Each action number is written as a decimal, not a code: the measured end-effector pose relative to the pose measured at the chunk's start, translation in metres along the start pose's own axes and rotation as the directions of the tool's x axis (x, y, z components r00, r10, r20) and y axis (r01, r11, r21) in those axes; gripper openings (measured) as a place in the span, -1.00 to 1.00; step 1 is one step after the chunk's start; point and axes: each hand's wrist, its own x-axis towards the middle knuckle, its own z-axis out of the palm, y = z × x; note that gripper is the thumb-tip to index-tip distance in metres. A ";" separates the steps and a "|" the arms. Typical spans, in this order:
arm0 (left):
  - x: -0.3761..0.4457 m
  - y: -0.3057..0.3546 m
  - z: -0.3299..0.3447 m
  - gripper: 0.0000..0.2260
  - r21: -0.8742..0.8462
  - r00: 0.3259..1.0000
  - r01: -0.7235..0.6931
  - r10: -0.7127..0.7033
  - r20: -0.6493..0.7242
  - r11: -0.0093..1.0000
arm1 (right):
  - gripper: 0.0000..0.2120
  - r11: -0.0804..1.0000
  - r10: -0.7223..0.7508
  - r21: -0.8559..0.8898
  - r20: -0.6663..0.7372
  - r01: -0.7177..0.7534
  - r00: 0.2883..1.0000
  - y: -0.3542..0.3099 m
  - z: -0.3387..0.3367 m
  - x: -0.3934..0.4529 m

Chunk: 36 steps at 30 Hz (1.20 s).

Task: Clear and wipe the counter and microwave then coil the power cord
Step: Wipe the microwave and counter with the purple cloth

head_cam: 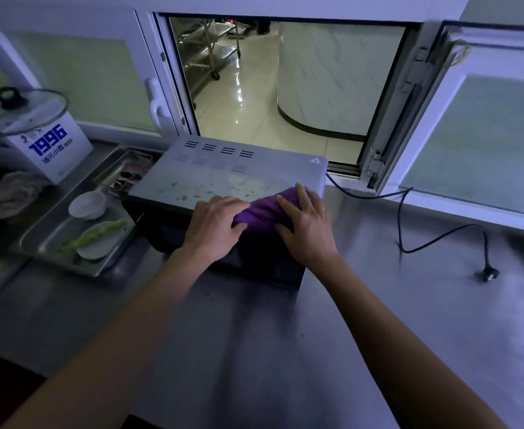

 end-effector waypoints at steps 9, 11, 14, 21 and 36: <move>-0.003 -0.061 -0.011 -0.67 -0.087 1.000 -0.028 0.028 0.003 0.996 | -0.31 0.985 0.086 -0.161 0.113 -0.067 0.990 -0.032 0.028 0.015; -0.002 -0.079 -0.014 -0.69 -0.082 1.000 -0.030 0.029 -0.008 0.996 | -0.30 0.981 0.125 -0.161 0.129 -0.104 0.984 -0.043 0.033 0.024; 0.001 -0.111 -0.020 -0.71 -0.051 0.998 -0.062 0.061 -0.019 0.997 | -0.34 0.969 0.179 -0.195 0.122 -0.153 0.976 -0.061 0.041 0.037; 0.010 -0.190 -0.037 -0.69 0.019 0.992 -0.120 0.121 -0.020 0.993 | -0.36 0.929 0.318 -0.227 0.086 -0.293 0.944 -0.110 0.065 0.068; -0.001 -0.307 -0.057 -0.72 -0.130 0.998 -0.009 0.001 -0.064 0.992 | -0.22 0.912 0.369 -0.225 0.092 -0.342 0.925 -0.225 0.139 0.145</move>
